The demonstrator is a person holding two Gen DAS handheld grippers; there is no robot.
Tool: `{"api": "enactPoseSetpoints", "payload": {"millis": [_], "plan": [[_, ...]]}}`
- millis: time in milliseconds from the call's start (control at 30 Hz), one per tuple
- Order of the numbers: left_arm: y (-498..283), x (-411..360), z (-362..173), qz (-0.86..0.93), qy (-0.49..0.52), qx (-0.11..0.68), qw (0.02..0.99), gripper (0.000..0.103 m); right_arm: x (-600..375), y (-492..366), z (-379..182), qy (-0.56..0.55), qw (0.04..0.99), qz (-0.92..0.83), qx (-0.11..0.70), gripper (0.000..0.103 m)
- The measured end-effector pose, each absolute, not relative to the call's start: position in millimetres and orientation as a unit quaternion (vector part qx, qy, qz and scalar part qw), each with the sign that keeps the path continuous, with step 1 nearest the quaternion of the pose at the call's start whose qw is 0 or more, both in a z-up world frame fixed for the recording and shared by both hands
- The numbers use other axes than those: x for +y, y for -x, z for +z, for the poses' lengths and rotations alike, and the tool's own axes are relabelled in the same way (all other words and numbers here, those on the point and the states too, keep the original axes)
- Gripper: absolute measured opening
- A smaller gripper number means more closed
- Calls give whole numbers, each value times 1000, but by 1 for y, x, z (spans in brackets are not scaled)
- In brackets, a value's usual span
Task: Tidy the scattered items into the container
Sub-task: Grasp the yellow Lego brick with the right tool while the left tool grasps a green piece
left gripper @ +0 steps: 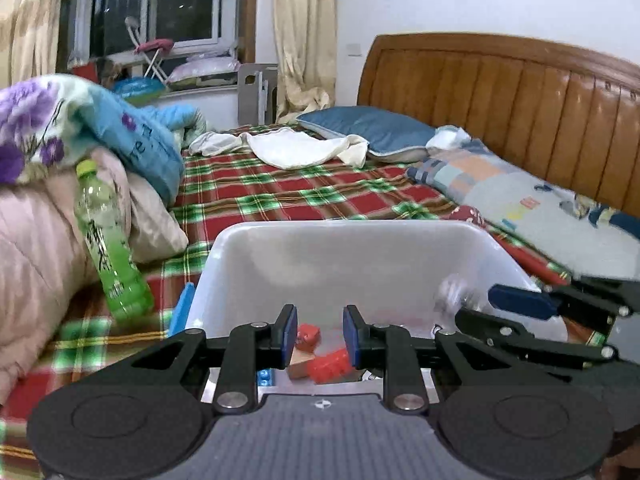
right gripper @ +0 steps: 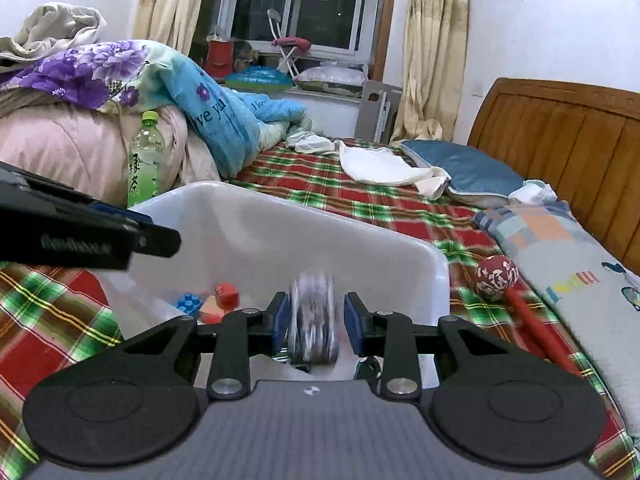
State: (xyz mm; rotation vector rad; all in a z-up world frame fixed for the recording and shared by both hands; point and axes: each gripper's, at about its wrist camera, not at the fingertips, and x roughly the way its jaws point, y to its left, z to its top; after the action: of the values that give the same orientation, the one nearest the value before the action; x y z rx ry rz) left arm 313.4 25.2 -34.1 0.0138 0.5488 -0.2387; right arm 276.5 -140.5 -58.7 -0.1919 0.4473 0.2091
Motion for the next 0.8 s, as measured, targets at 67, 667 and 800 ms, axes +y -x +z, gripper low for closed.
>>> {"api": "enactPoseSetpoints", "payload": {"millis": [67, 667, 800], "plan": [[-310, 31, -36, -119, 1, 270, 956, 29, -145, -272, -60, 90, 968, 100, 212, 43], [-213, 55, -100, -144, -34, 324, 934, 35, -169, -174, -87, 39, 955, 168, 243, 50], [-193, 49, -120, -159, -18, 352, 922, 35, -161, -156, -116, 65, 940, 178, 283, 48]]}}
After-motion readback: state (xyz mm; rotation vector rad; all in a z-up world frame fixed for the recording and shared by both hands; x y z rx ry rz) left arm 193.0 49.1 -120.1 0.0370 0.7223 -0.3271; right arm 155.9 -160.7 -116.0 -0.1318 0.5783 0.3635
